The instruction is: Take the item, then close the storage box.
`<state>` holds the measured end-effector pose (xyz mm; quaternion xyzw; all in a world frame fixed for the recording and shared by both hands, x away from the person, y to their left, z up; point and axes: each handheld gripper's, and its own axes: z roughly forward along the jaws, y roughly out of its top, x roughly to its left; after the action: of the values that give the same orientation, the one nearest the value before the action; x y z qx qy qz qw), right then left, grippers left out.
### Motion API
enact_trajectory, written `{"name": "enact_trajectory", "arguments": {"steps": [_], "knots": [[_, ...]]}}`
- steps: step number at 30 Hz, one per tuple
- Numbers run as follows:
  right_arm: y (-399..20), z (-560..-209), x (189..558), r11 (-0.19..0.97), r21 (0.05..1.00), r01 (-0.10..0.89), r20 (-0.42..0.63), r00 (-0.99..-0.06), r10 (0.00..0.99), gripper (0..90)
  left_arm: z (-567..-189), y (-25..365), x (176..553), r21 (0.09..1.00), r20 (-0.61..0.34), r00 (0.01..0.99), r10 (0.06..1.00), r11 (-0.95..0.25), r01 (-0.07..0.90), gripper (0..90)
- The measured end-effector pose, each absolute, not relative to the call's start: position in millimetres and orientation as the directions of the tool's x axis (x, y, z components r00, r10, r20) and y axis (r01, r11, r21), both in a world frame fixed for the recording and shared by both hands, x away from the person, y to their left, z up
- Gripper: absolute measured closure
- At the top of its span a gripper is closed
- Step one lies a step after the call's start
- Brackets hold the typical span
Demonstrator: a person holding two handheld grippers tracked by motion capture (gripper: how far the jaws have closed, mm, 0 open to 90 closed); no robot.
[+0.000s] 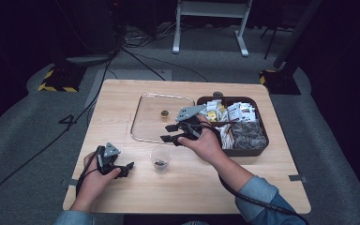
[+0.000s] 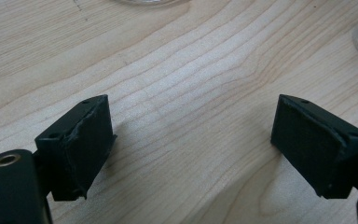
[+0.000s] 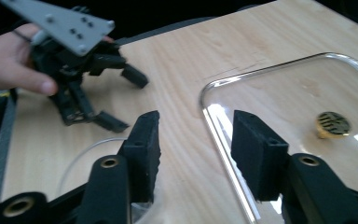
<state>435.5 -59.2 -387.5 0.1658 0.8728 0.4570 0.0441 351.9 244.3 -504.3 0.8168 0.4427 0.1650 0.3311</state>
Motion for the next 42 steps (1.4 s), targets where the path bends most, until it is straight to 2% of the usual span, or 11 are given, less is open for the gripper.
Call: {"name": "enact_trajectory", "arguments": {"steps": [4,10,25,30,42], "knots": [[-71.3,-388.6,453.7,0.513,0.812,0.277,0.063,-0.917,0.395,45.5,-504.4,244.3,352.0,0.687,-0.024,0.553,0.833,-0.388,0.614,12.9],[-85.3,-392.2,480.1,0.493,0.797,0.349,0.086,-0.873,0.48,43.2,-504.5,244.0,352.7,0.688,-0.029,0.552,0.833,-0.384,0.616,12.8],[-79.5,-407.4,517.4,0.47,0.773,0.425,0.087,-0.806,0.585,37.1,-504.3,244.0,353.1,0.686,-0.027,0.554,0.832,-0.387,0.616,12.9],[-72.3,-415.6,527.6,0.413,0.768,0.489,0.113,-0.738,0.665,36.3,-504.5,243.7,352.6,0.688,-0.03,0.55,0.835,-0.382,0.617,12.9],[-49.7,-444.0,553.0,0.452,0.714,0.535,0.096,-0.714,0.693,36.6,-504.3,244.4,352.0,0.687,-0.025,0.552,0.833,-0.387,0.615,12.9]]}}
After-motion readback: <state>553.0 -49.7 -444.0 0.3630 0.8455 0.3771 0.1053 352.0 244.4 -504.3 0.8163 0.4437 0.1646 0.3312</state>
